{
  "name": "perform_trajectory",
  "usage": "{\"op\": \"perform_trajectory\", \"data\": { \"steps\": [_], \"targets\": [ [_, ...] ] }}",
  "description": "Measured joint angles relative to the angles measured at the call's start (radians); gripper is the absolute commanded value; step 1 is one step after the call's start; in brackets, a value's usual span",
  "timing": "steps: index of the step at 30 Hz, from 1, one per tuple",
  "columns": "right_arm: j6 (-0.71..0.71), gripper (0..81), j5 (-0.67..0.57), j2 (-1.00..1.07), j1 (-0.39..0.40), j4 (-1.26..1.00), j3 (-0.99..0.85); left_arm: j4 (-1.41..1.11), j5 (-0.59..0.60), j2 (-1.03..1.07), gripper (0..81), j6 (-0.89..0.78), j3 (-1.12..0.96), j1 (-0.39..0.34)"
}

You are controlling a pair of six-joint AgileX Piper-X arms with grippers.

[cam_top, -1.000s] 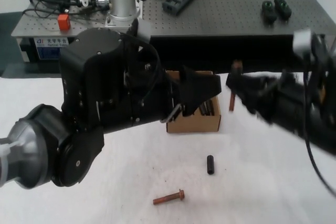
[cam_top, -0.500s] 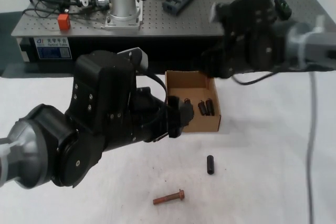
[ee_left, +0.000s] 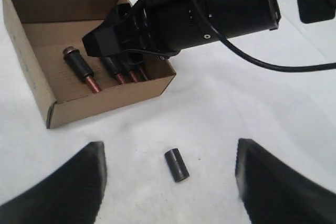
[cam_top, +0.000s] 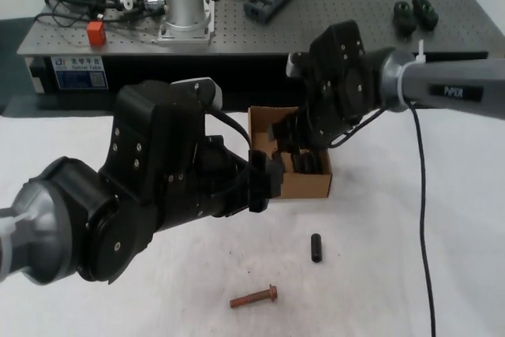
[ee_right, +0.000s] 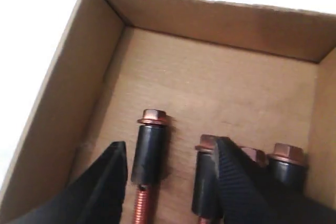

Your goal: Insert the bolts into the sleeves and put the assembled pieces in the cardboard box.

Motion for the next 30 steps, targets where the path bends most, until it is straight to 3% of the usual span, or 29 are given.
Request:
{"op": "perform_trajectory", "data": {
  "steps": [3, 8, 14, 20, 30],
  "targets": [
    [0.005, 31.1, -0.028, -0.011, -0.008, 0.003, 0.001, 0.0, 0.0, 0.0, 50.3, 0.0, 0.0, 0.0],
    [0.032, 30.9, -0.092, -0.164, -0.024, 0.049, 0.033, 0.0, 0.0, 0.0, 50.3, 0.0, 0.0, 0.0],
    [0.037, 31.6, -0.031, -0.443, 0.007, 0.27, 0.201, 0.0, -0.003, 0.0, 50.3, 0.021, 0.0, 0.0],
    [0.057, 33.5, 0.033, -0.345, 0.098, 0.357, 0.35, 0.0, -0.015, 0.0, 50.3, 0.03, 0.0, 0.0],
    [0.138, 32.8, 0.044, -0.224, 0.104, 0.291, 0.35, 0.0, -0.015, 0.0, 50.3, 0.035, 0.0, 0.0]
  ]
}}
